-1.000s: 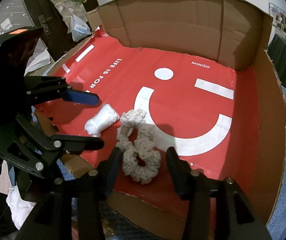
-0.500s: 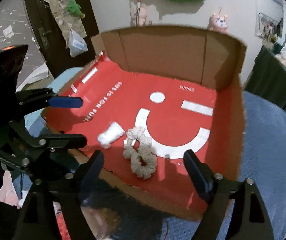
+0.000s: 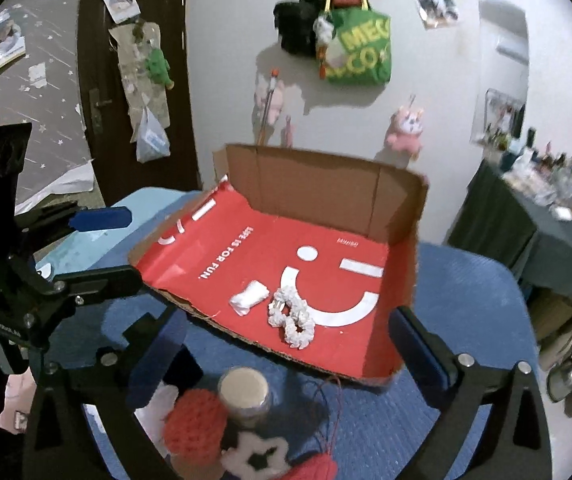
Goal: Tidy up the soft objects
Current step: 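Grasp the white mesh puff with the left tool while the right tool grasps the red knitted ball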
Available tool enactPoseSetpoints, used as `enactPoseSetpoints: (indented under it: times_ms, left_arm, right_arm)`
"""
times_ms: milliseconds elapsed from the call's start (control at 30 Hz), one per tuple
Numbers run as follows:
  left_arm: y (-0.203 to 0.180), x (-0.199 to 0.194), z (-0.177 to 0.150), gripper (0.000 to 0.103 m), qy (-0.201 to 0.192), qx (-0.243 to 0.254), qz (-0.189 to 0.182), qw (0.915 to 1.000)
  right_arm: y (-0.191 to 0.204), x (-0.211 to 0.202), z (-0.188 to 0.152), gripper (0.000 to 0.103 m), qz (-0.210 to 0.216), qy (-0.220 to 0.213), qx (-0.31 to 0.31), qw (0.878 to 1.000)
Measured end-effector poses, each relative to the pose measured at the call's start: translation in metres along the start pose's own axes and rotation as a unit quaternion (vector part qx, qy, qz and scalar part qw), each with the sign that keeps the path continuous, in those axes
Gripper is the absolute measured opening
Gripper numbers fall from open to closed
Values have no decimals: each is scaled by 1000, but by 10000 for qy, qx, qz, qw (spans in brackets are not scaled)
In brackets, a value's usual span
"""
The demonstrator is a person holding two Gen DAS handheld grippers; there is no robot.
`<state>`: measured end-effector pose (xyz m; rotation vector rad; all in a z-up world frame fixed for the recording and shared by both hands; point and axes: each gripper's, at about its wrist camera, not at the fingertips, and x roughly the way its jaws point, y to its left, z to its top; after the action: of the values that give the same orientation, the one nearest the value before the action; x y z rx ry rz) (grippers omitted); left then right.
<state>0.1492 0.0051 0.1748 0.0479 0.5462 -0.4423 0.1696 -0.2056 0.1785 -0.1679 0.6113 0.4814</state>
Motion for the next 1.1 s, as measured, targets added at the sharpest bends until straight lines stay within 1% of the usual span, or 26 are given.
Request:
enactPoseSetpoints:
  times_ms: [33,133,233,400,600,700,833,1000,1100]
  left_arm:
    - [-4,-7,-3,94,-89,-1,58,9999]
    - [-11,-24,-12,96,-289,-101,74,9995]
    - [-23,-42,-25,96,-509,-101,359,9980]
    - [-41,-63,-47,97,-784,-96,670,9946]
    - [-59,-80,-73,98,-977,-135,830,9917]
    - [-63,-81,-86,98,-990,-215,852,9912]
    - [-67,-79,-101,98,-965,-309,896,9908]
    - [-66,-75,-124,98,-1015,-468,1020,9885]
    - [-66,-71,-137,98,-1029,-518,1118,9870]
  right_arm:
    - [4,-7,-2,103,-62,-64,-25,10000]
    - [15,-30,-12,103,-250,-315,-59,9992]
    - [23,-51,-25,103,-324,-502,-15,9982]
    - [36,-79,-49,103,-650,-858,49,9942]
    - [49,-98,-79,103,-1115,-1154,176,9869]
    - [57,-104,-98,103,-1363,-1281,198,9822]
    - [63,-104,-118,103,-1451,-1318,333,9800]
    - [66,-95,-144,103,-1532,-1270,453,9790]
    - [66,-88,-154,103,-1590,-1165,527,9790]
